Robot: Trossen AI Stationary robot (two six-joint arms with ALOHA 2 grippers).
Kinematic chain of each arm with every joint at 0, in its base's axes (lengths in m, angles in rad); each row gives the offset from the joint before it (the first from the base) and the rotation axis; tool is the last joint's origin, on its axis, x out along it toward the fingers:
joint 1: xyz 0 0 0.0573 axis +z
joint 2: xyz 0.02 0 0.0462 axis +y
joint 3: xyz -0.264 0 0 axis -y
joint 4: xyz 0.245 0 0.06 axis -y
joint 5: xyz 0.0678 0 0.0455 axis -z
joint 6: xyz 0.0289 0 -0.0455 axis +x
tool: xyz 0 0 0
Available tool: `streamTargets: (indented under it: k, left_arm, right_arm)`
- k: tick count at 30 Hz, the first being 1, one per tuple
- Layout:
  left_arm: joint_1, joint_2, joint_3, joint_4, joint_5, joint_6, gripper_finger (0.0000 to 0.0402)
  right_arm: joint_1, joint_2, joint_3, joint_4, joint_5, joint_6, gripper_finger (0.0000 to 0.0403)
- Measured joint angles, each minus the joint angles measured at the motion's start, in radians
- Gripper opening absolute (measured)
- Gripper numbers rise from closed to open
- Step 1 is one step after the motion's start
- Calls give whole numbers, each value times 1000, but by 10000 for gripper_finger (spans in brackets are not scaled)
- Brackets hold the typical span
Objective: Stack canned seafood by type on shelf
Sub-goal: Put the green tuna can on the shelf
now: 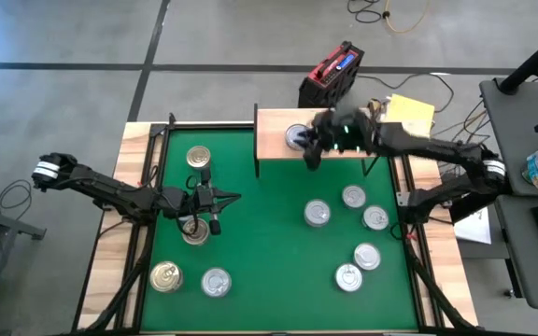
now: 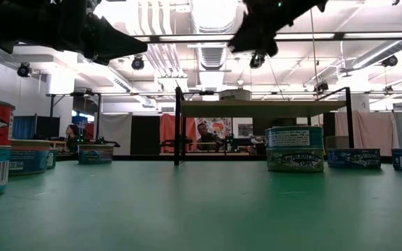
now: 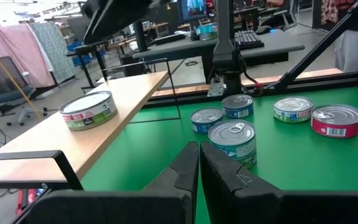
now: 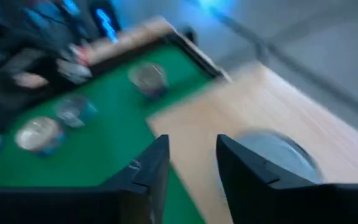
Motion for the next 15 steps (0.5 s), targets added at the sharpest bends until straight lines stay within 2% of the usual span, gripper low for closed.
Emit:
streamTargets:
  k: [3,6,9,15]
  left_arm:
    - [0,8,0,-1,0,-18,0]
    - [0,15,0,2,0,-26,0]
    - [0,16,0,18,0,-23,0]
    - [0,12,0,96,-50,95,0]
  right_arm:
    - [85,-32,-121,210,58,-54,87]
    - [139,-43,-202,318,73,-114,65]
    - [174,-45,-236,327,143,-116,45]
    - [197,-43,-281,319,372,-44,12]
